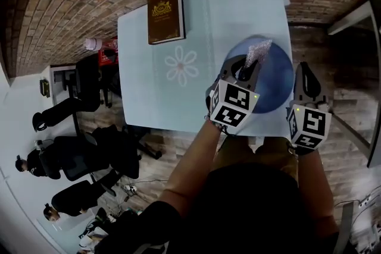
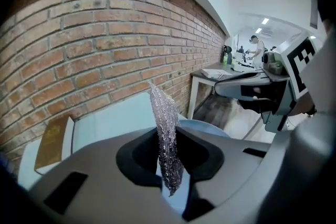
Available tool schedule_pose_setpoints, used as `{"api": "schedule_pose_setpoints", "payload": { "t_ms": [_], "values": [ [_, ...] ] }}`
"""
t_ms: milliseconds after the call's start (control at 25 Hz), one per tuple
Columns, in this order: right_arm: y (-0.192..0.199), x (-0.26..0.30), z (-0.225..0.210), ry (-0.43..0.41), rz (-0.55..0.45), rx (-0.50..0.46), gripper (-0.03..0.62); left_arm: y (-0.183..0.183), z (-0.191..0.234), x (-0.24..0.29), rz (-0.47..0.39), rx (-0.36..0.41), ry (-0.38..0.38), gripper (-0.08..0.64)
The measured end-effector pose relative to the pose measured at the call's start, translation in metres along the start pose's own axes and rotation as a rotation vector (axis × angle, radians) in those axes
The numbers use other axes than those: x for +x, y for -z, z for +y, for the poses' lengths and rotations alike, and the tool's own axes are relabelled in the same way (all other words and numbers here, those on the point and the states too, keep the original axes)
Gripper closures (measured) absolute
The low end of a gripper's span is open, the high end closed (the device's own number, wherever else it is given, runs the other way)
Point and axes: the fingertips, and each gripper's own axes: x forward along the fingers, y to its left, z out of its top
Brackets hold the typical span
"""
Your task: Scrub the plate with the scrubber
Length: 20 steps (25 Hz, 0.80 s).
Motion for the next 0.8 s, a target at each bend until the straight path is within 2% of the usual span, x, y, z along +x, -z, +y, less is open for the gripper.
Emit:
{"api": "schedule_pose_setpoints", "payload": {
  "t_ms": [120, 480, 800],
  "values": [
    [-0.027, -0.009, 0.007, -0.018, -0.046, -0.041, 0.548, -0.026, 0.004, -0.020, -0.058, 0.017, -0.028, 0.477],
    [-0.092, -0.042, 0.032, -0.067, -0.161, -0.105, 0.548, -0.082, 0.006, -0.083, -0.203, 0.006, -0.035, 0.477],
    [-0.139, -0.063, 0.050, -0.105, -0.262, -0.168, 0.548, -0.126, 0.016, -0.136, -0.352, 0.020, -0.104, 0.477]
  ]
}}
